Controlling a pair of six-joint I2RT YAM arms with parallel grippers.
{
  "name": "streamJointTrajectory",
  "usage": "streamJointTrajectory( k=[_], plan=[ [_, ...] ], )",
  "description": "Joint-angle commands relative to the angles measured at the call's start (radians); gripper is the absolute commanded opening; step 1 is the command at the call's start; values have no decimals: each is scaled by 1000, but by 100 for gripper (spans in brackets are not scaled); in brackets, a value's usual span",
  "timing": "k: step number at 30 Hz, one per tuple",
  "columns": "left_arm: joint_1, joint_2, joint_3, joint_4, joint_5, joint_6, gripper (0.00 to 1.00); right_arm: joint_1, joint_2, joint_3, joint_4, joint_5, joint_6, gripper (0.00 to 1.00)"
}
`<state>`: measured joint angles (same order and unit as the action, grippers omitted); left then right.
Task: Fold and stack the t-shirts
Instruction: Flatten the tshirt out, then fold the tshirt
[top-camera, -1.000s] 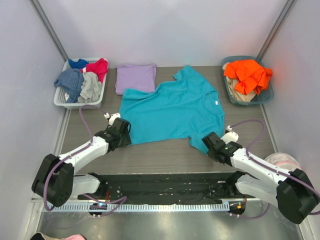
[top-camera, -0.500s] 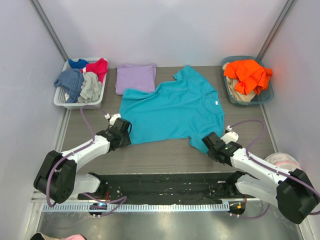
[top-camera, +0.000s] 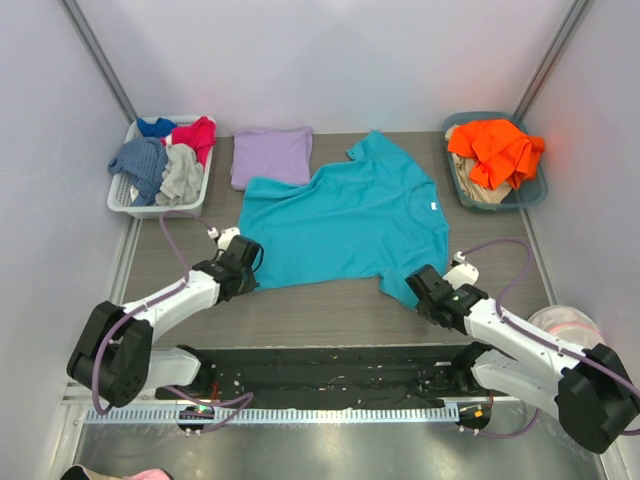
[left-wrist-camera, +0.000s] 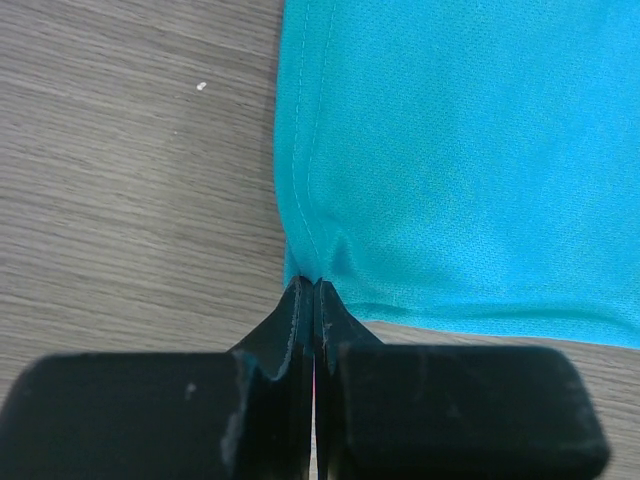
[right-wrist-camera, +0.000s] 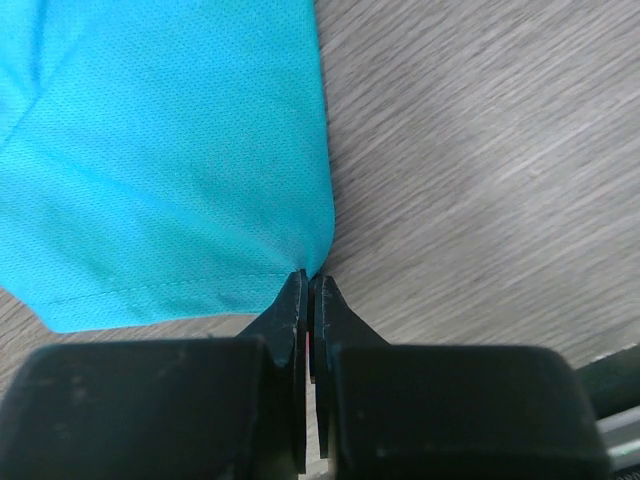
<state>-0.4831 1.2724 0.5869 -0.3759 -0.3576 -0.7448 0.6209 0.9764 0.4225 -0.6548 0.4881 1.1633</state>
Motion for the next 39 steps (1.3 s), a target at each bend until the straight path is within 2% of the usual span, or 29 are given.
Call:
streamJointTrajectory(
  k=[1, 6, 15, 24, 27, 32, 39],
  plan=[
    [-2, -65, 54, -35, -29, -2, 0, 5, -96, 70, -106, 70, -8, 1],
    [-2, -172, 73, -112, -21, -4, 0, 7, -224, 168, -262, 106, -14, 1],
    [-2, -379, 27, -240, -3, -67, 0, 7, -292, 271, -414, 57, -22, 1],
    [-3, -548, 13, -371, -15, -131, 0, 5, -372, 331, -522, 32, 1, 1],
    [-2, -574, 8, -368, -30, -143, 0, 7, -384, 346, -522, 44, 7, 1],
    [-2, -501, 77, -344, -70, -107, 0, 5, -351, 387, -438, 96, -17, 1],
    [-2, -334, 192, -259, -106, -35, 0, 5, -128, 538, -276, 110, -174, 1]
  ],
)
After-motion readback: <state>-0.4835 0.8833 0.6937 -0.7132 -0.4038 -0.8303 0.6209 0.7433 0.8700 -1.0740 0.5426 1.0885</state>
